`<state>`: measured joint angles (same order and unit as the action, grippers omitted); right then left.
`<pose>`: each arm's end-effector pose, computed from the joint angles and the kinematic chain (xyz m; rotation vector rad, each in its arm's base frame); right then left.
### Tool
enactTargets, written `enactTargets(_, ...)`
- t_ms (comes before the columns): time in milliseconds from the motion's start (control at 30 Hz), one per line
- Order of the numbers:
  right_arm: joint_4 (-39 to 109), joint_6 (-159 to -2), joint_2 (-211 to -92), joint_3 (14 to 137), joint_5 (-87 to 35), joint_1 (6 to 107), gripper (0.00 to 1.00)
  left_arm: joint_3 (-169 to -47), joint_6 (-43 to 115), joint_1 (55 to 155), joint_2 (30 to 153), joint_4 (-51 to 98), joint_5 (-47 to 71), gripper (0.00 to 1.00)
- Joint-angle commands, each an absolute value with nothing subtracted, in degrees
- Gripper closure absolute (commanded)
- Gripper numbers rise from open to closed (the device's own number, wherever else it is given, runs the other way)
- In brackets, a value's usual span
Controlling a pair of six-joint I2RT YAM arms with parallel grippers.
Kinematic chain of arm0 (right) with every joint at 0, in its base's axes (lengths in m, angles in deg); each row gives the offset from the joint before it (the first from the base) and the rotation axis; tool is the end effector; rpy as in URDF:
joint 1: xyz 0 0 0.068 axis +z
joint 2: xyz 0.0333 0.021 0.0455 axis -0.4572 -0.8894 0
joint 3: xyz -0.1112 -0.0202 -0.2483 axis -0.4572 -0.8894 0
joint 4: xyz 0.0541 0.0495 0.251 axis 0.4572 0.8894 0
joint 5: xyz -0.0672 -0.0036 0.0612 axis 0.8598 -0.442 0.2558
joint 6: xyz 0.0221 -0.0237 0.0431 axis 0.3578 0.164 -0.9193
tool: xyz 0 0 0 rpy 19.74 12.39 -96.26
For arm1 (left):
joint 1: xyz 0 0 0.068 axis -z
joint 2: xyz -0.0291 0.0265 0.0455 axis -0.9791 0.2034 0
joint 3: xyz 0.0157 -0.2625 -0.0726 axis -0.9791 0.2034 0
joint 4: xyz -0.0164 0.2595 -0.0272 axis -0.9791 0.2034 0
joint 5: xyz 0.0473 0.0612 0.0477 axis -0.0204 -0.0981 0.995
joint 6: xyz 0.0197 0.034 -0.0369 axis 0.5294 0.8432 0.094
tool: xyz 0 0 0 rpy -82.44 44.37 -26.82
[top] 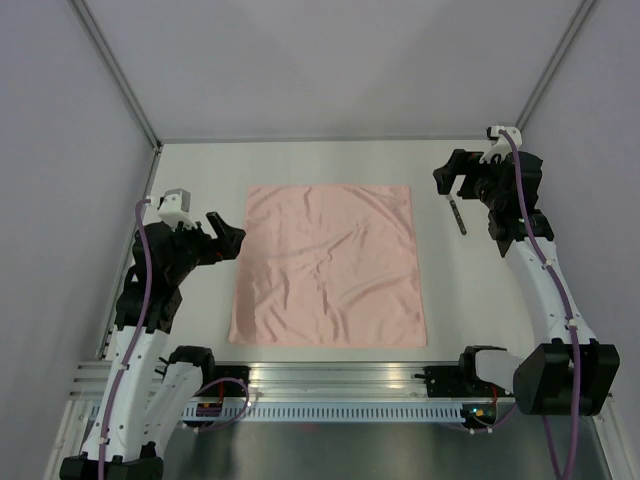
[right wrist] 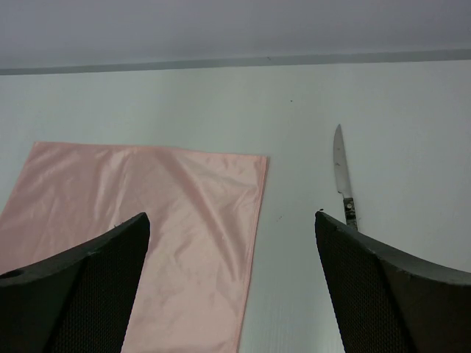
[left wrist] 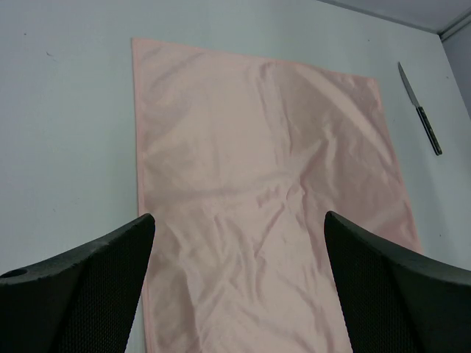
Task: Fold the napkin, place the utensils inside, and roll it up
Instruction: Fold the napkin at the center of the board.
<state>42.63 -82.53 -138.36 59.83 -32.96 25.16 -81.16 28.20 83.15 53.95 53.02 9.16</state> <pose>0.2773 -0.0008 0.3531 -0.0036 1.8585 0.3254 0.1486 -0.0195 0.3291 -0.1100 1.9389 -0.4672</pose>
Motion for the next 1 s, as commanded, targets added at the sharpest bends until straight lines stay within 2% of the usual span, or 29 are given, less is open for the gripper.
enactTargets(0, 42.9, -81.85, -138.18, 60.09, -32.79, 25.19, 0.02, -81.1, 28.39, 82.92, 53.68, 52.08, 7.46, 0.0)
enactTargets(233, 45.18, -78.33, -139.06, 61.41, -34.72, 29.92, 0.02, -85.84, 28.66, 82.92, 54.11, 52.86, 7.81, 0.0)
enactTargets(367, 46.94, -76.93, -142.91, 64.39, -32.8, 37.29, 0.1, -93.47, 28.4, 82.92, 55.95, 54.44, 8.16, 0.0)
enactTargets(567, 49.41, -70.78, -152.48, 69.58, -20.34, 63.82, 0.19, -107.52, 27.34, 82.92, 59.73, 57.86, 8.78, 0.0)
enactTargets(600, 49.06, -70.42, -153.99, 70.45, -19.53, 70.73, 0.2, -109.47, 27.25, 82.92, 60.17, 58.49, 9.39, 0.0)
enactTargets(700, 48.36, -68.49, -161.63, 73.35, -16.98, 82.43, 0.24, -115.63, 26.64, 82.92, 61.32, 60.86, 9.92, 0.0)
enactTargets(800, 48.26, -67.87, -170.07, 78.0, -16.7, 90.71, 0.3, -119.59, 25.94, 82.92, 61.23, 62.79, 10.53, 0.0)
enactTargets(967, 46.33, -67.43, -180.7, 83.29, -17.15, 98.65, 0.36, -124.68, 25.93, 82.84, 60.01, 66.31, 12.82, 0.0)
